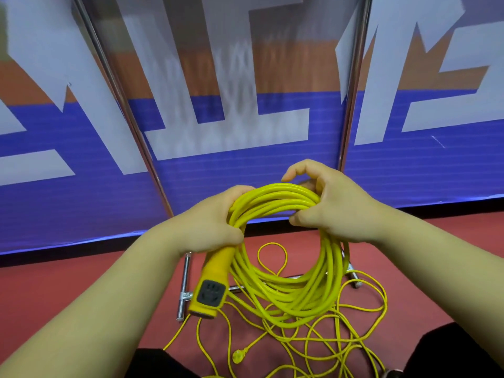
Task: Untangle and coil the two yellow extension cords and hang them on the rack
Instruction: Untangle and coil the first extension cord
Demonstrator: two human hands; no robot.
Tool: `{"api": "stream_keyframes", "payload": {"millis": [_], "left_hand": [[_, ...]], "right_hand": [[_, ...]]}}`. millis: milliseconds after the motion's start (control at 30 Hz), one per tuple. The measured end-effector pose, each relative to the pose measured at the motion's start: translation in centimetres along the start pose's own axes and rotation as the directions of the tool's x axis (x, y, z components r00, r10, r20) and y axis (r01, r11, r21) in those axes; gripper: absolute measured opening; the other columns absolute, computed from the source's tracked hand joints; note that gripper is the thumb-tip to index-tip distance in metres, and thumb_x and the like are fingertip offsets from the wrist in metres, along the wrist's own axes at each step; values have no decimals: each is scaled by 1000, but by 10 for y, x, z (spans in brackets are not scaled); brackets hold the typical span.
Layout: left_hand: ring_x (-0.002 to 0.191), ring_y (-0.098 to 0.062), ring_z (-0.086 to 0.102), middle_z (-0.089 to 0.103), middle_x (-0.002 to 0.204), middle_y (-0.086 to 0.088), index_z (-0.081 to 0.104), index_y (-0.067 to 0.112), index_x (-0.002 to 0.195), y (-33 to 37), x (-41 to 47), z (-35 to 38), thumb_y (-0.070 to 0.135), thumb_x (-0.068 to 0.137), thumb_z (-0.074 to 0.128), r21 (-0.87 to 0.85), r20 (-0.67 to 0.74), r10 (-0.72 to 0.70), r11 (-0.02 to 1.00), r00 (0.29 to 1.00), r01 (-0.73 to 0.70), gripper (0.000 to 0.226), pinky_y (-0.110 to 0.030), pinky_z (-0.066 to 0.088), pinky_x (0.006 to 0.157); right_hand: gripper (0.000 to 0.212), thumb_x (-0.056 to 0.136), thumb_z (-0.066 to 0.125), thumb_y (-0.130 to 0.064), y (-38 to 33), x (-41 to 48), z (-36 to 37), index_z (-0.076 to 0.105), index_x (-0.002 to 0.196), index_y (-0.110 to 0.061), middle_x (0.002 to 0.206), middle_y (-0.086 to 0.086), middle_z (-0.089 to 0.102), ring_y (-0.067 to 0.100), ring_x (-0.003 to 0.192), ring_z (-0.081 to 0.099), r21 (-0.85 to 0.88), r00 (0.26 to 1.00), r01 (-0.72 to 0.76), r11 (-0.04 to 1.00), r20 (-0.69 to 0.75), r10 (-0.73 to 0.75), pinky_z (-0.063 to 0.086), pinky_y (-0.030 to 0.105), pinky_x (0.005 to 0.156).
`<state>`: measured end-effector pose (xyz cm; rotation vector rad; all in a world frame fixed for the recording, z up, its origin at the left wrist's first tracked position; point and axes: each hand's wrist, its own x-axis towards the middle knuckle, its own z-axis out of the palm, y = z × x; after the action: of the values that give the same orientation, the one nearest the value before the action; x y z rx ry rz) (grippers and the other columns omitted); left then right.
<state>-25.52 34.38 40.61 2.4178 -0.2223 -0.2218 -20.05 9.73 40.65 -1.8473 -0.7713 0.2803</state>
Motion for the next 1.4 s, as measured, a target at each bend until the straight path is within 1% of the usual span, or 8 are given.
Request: {"api": "stream_keyframes", "payload": {"millis": [200,400,567,767,967,1133,1267,1400], "left_hand": [[82,-7,65,69,95,7,56,41,125,-3,-2,-2,19,63,61,-41,-72,-41,998,997,38,66,-28,55,70],[106,0,65,60,125,14,48,43,140,-10,-18,-11,7,67,73,-72,-290,30,996,957,-53,85,-34,60,83],[88,-7,68,71,88,10,56,35,130,-12,-19,-7,5,75,81,-15,-504,86,994,859,-109,67,-28,55,81],[79,-6,67,70,83,12,57,37,122,-13,-16,-4,11,80,79,12,-481,54,998,875,-56,54,-26,53,79],[76,-7,64,67,79,15,54,41,125,-25,-11,-17,18,80,79,86,-550,46,996,834,1,56,-30,49,73],[67,-19,67,69,85,-1,55,37,127,-56,-5,-17,12,77,86,-105,-408,-60,994,911,18,64,-32,53,70],[67,-17,63,67,95,-13,56,30,129,-58,1,-1,5,82,81,-280,-281,-79,960,956,-3,58,-22,47,53],[79,-17,67,61,116,-11,52,35,130,-50,6,7,7,78,81,-432,-301,-82,900,950,-59,66,-37,54,71]], "right_hand": [[65,73,84,0,-3,2,1,60,123,-34,93,25,68,25,70,59,63,1000,-6,998,15,5,51,42,67],[61,80,81,-7,-8,2,-1,60,132,-30,107,18,73,20,89,66,152,999,22,988,35,-27,55,38,87],[61,82,76,4,-9,6,-5,59,130,-30,77,-1,67,10,69,60,124,1000,4,992,11,-5,49,21,66],[66,80,75,6,-5,7,-9,59,128,-35,68,5,54,19,62,47,152,1000,-31,988,3,31,42,27,55],[63,80,75,8,-3,8,-11,60,131,-25,84,0,71,8,67,63,299,998,-47,953,-31,59,49,17,60],[57,78,76,9,4,9,-18,67,122,-25,94,12,72,19,74,63,272,995,-84,959,-32,96,52,23,60],[54,78,72,12,8,15,-18,69,118,-24,80,10,65,21,63,56,317,993,-84,945,-58,107,48,28,55],[52,79,70,12,8,18,-21,71,115,-26,74,9,61,23,57,52,400,989,-75,913,-88,119,47,31,55]]}}
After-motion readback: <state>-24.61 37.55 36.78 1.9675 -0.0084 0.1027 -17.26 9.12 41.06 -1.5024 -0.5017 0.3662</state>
